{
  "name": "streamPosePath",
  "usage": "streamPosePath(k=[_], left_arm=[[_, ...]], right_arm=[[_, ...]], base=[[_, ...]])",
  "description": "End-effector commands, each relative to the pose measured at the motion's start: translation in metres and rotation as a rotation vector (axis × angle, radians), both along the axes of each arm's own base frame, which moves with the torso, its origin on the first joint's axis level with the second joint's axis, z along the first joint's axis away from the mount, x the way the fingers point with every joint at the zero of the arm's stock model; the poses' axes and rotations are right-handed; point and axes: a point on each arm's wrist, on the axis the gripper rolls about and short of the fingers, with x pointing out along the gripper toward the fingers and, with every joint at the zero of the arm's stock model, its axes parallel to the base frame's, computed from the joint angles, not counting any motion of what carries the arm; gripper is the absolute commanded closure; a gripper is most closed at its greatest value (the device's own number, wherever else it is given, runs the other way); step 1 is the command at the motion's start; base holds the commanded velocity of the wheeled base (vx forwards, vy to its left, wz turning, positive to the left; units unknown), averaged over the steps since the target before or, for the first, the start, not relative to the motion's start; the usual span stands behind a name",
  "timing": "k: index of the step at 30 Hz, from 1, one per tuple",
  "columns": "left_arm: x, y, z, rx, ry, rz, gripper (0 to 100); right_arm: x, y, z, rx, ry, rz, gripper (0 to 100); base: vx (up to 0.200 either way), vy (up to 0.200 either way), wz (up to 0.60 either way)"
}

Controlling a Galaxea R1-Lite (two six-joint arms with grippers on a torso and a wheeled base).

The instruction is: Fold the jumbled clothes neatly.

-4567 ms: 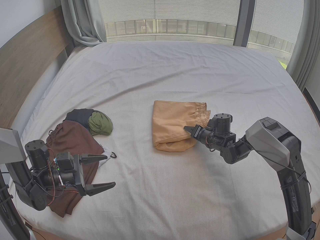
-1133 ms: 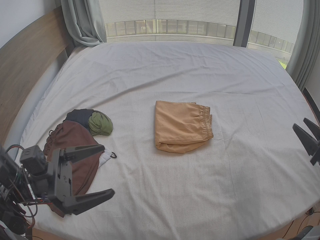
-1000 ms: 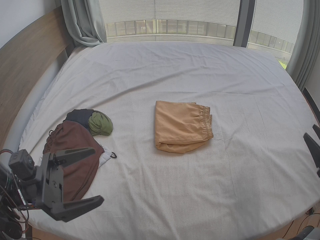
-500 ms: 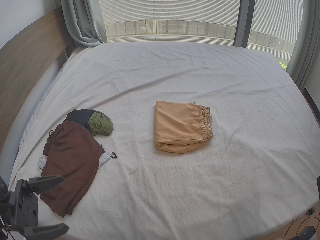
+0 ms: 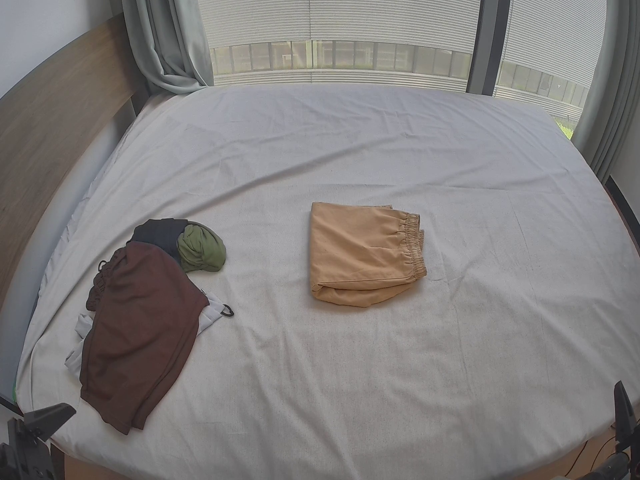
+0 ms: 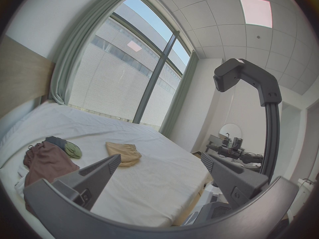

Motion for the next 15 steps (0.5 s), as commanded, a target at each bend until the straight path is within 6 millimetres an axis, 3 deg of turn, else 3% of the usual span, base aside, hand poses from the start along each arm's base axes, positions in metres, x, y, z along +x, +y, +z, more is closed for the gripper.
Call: streamPosePath(k=[1,7,11,15], left_arm=[[-0.018,-0.001,-0.020,0.013,-0.096,0.124,0],[-0.014,0.003,-0.028,0.071,-0.082,0.338,0],[-0.011,0.004,-0.042,0.297,-0.072,0.449,0],[-0.010,0.005,-0.042,0.341,-0.095,0.491,0]], right_arm=[[0.000,-0.001,-0.013,-0.053,0.061,-0.073,0],[0.000,-0.001,-0.012,-0.047,0.057,-0.048,0],[0.000,-0.001,-0.012,-0.042,0.057,-0.036,0],[0.000,-0.001,-0.012,-0.039,0.055,-0.036,0]], base=[[0.000,0.000,0.00],[0.000,0.000,0.00],[0.000,0.000,0.00],[0.000,0.000,0.00]])
